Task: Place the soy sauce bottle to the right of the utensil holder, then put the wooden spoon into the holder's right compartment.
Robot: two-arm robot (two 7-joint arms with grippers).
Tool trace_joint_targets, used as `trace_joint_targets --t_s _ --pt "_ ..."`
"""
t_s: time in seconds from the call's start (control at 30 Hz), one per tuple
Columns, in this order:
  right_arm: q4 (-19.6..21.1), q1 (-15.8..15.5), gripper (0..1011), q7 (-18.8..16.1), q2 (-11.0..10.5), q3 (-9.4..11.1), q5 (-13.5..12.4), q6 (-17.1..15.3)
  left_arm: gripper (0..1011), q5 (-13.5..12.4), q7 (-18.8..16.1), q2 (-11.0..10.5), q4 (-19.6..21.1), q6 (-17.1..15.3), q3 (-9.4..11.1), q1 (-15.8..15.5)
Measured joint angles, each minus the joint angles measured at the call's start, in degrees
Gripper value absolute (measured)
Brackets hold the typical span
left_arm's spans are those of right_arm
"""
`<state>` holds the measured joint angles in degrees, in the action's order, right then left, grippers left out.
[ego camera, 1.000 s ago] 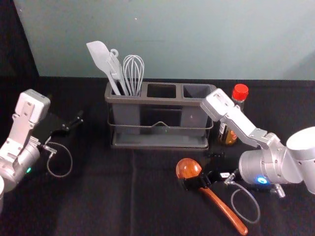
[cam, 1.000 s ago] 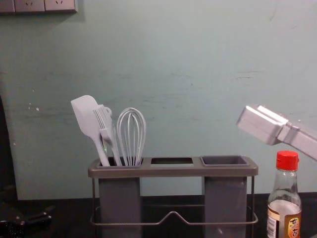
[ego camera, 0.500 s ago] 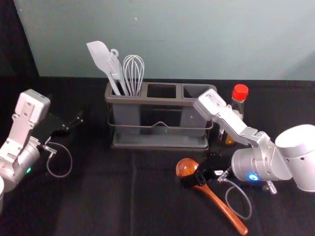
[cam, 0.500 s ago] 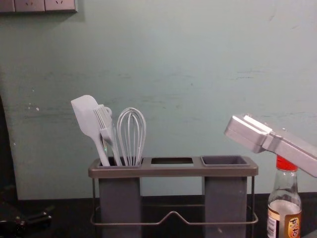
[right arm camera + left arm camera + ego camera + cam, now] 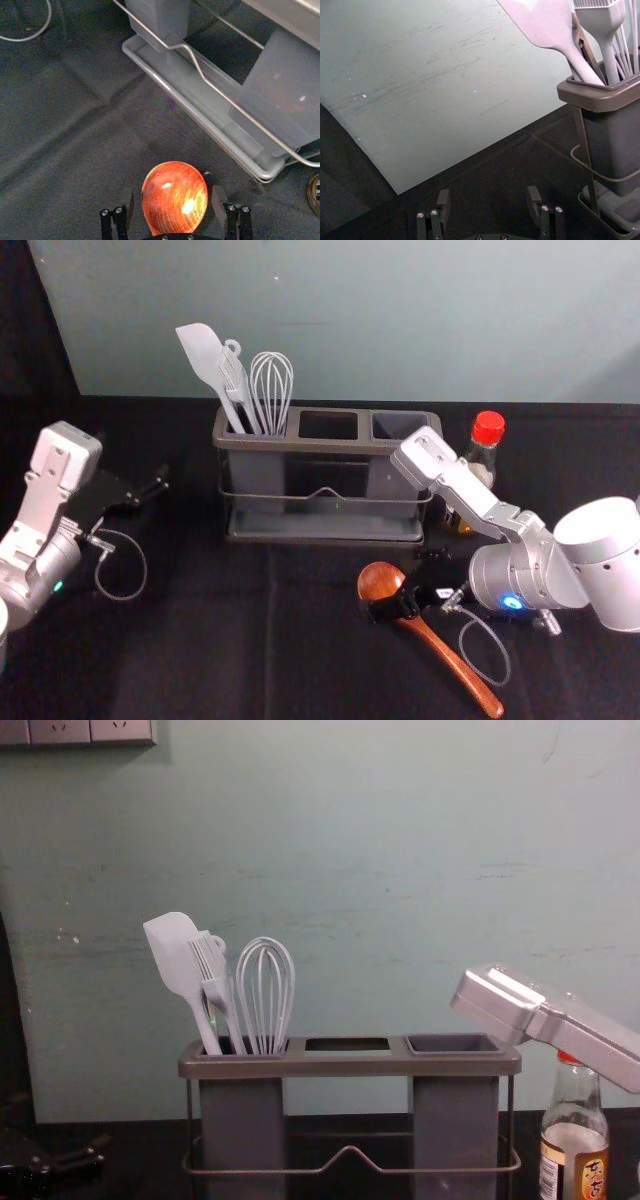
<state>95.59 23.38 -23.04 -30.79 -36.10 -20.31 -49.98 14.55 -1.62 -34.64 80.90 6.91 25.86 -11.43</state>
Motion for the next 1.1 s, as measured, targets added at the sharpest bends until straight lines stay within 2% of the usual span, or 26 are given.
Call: trace_joint_targets --t_s 0.87,1.1 --pt "-2.2 -0.6 1000 0.3 2.6 0.0 5.2 0.7 1005 0.0 0.0 0.0 0.0 0.0 0.0 0.0" --pt "-2.3 -0.6 1000 0.4 2.8 0.0 5.5 0.8 1005 0.0 0.0 0.0 0.0 0.0 0.0 0.0"
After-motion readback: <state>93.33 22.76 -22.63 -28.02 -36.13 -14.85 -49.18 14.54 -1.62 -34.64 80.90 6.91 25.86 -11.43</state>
